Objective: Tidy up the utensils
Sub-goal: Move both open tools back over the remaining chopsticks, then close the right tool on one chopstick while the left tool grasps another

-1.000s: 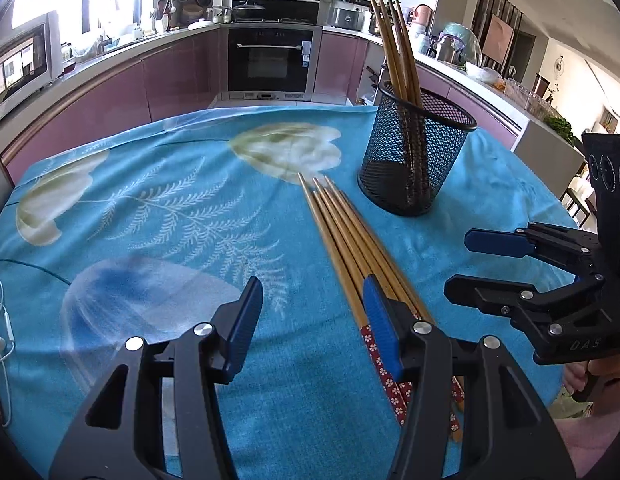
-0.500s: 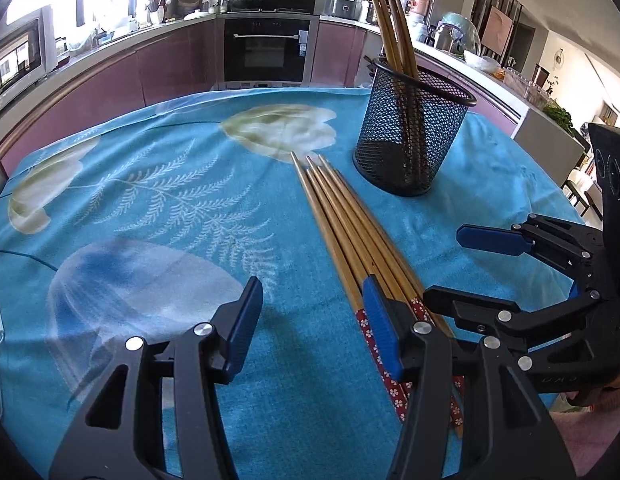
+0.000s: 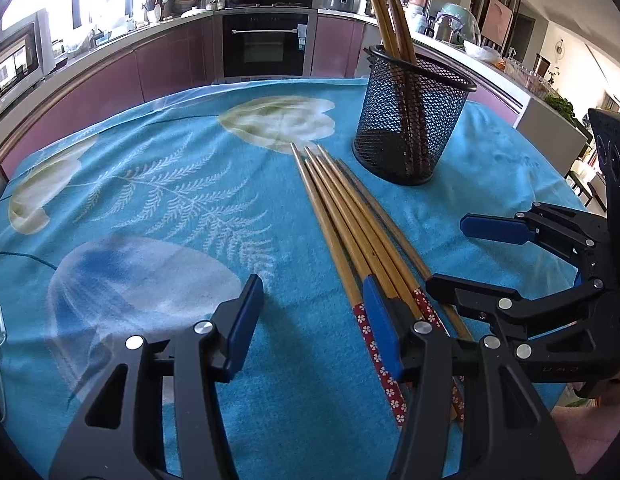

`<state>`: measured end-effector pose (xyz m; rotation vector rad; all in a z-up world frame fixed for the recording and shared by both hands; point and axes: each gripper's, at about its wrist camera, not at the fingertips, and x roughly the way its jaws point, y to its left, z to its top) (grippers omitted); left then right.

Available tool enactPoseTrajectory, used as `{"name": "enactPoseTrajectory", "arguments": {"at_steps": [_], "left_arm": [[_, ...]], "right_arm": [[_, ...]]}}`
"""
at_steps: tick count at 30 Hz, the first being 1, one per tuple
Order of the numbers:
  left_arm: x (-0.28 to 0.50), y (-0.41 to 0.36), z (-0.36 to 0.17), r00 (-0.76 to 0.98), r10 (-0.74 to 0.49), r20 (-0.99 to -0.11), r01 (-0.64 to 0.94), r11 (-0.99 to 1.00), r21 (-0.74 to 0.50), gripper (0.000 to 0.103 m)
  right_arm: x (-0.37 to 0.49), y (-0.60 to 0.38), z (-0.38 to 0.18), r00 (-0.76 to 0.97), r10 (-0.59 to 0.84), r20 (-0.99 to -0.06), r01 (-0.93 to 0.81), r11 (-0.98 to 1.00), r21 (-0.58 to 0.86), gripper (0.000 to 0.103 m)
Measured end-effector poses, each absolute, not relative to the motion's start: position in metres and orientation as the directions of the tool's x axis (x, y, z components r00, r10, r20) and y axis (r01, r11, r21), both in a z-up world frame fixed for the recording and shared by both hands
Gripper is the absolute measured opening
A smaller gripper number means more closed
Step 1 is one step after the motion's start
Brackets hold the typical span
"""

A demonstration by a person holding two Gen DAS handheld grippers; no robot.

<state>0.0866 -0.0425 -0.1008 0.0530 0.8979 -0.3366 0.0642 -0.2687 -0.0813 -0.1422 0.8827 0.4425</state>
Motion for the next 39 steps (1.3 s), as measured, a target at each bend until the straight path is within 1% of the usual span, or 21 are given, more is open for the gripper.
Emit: {"name": "enactPoseTrajectory", "arguments": {"at_steps": [2, 4, 8, 10, 12, 14, 16, 17, 18, 25, 28, 30, 32, 39], "left_arm": [[0.085, -0.042, -0.100, 0.571, -0.264, -0.778, 0.308, 0.947, -0.095, 0.048], [0.084, -0.040, -0.100, 0.568, -0.267, -0.778, 0.304, 0.947, -0.102, 0.046], [0.081, -0.038, -0.100, 0.558, -0.286, -0.779, 0.305, 0.944, -0.128, 0.039], [0.080, -0.040, -0.101, 0.553, -0.295, -0.780, 0.313, 0.940, -0.134, 0.033], [0.078, -0.042, -0.101, 0.547, -0.302, -0.781, 0.319, 0.937, -0.139, 0.026], [0.077, -0.043, -0.102, 0.541, -0.310, -0.781, 0.323, 0.935, -0.148, 0.022], [0.078, -0.041, -0.102, 0.534, -0.325, -0.781, 0.316, 0.933, -0.172, 0.016], [0.078, -0.040, -0.102, 0.529, -0.333, -0.781, 0.313, 0.932, -0.185, 0.011], [0.078, -0.039, -0.103, 0.524, -0.340, -0.780, 0.307, 0.931, -0.200, 0.009], [0.070, -0.034, -0.104, 0.508, -0.369, -0.778, 0.292, 0.924, -0.247, 0.009], [0.072, -0.035, -0.102, 0.518, -0.351, -0.780, 0.289, 0.930, -0.226, 0.010], [0.076, -0.036, -0.101, 0.525, -0.341, -0.780, 0.289, 0.933, -0.213, 0.018], [0.082, -0.038, -0.099, 0.534, -0.328, -0.779, 0.290, 0.937, -0.195, 0.022], [0.102, -0.049, -0.102, 0.536, -0.291, -0.792, 0.305, 0.942, -0.140, 0.022]], "right_arm": [[0.064, -0.270, -0.080, 0.548, 0.317, -0.774, -0.432, 0.900, 0.063, 0.057], [0.064, -0.270, -0.080, 0.545, 0.315, -0.777, -0.433, 0.899, 0.061, 0.050], [0.066, -0.267, -0.081, 0.524, 0.329, -0.786, -0.445, 0.892, 0.077, 0.042], [0.067, -0.262, -0.082, 0.520, 0.326, -0.790, -0.451, 0.890, 0.071, 0.036], [0.068, -0.260, -0.082, 0.522, 0.321, -0.790, -0.453, 0.889, 0.062, 0.033], [0.070, -0.260, -0.081, 0.516, 0.326, -0.792, -0.453, 0.889, 0.070, 0.029], [0.071, -0.263, -0.081, 0.508, 0.336, -0.793, -0.450, 0.889, 0.088, 0.024], [0.072, -0.265, -0.080, 0.503, 0.342, -0.794, -0.451, 0.887, 0.096, 0.022], [0.072, -0.266, -0.080, 0.500, 0.345, -0.795, -0.451, 0.887, 0.101, 0.019], [0.074, -0.271, -0.080, 0.491, 0.338, -0.803, -0.443, 0.890, 0.103, 0.018], [0.077, -0.270, -0.080, 0.492, 0.326, -0.807, -0.440, 0.893, 0.092, 0.020], [0.079, -0.269, -0.080, 0.496, 0.319, -0.808, -0.436, 0.896, 0.086, 0.021], [0.080, -0.268, -0.080, 0.498, 0.314, -0.809, -0.436, 0.896, 0.079, 0.021], [0.090, -0.266, -0.080, 0.506, 0.309, -0.805, -0.431, 0.899, 0.074, 0.021]]}}
